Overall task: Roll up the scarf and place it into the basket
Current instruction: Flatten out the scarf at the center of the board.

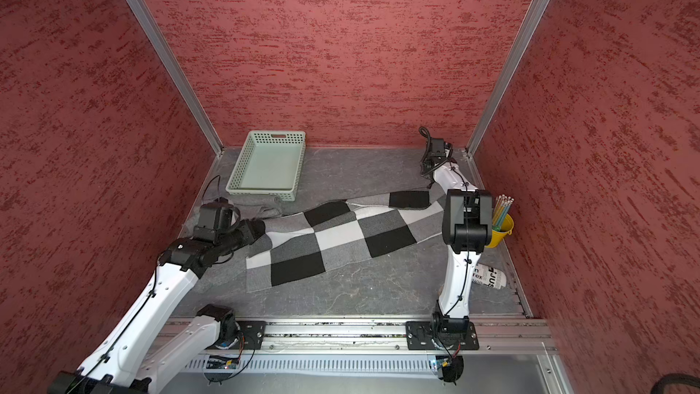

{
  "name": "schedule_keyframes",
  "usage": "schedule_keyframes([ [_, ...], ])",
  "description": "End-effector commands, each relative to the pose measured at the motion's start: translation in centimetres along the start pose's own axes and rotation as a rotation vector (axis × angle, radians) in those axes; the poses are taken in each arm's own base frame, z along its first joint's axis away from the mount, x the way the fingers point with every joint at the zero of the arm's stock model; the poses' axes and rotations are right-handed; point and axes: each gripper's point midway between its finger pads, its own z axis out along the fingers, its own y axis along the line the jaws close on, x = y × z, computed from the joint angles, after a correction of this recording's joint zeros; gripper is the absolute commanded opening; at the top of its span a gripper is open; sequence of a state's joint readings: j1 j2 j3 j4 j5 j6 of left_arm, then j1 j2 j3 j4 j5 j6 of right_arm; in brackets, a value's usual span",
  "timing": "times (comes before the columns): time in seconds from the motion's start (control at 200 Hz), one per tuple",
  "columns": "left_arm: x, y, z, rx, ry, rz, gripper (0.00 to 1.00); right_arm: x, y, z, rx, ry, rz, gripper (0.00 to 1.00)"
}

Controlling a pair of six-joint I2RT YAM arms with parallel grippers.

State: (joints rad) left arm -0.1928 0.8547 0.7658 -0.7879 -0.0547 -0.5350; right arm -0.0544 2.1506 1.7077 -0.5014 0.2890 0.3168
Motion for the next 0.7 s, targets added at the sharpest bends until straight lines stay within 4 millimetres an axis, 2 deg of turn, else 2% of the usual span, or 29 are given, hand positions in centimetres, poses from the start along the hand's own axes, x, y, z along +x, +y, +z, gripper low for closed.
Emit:
schedule_keyframes([
  [0.0, -0.5, 0.0, -0.2, -0.009, -0.018, -0.016, 0.0, 0.4, 0.8, 1.3, -0.01, 0.052, -0.02, 0.45],
  [0.15, -0.3, 0.2, -0.2, -0.015, -0.015, -0.018, 0.0, 0.1, 1.3, 2.7, 0.004, 0.069, -0.024, 0.45],
  [0.441, -0.4, 0.1, -0.3, -0.013, -0.019, -0.014, 0.0, 1.2, 0.9, 5.4, 0.047, 0.115, -0.041, 0.45],
  [0.691, -0.5, 0.1, -0.2, -0.016, -0.019, -0.01, 0.0, 2.1, 0.3, 7.2, 0.055, 0.148, -0.037, 0.38],
])
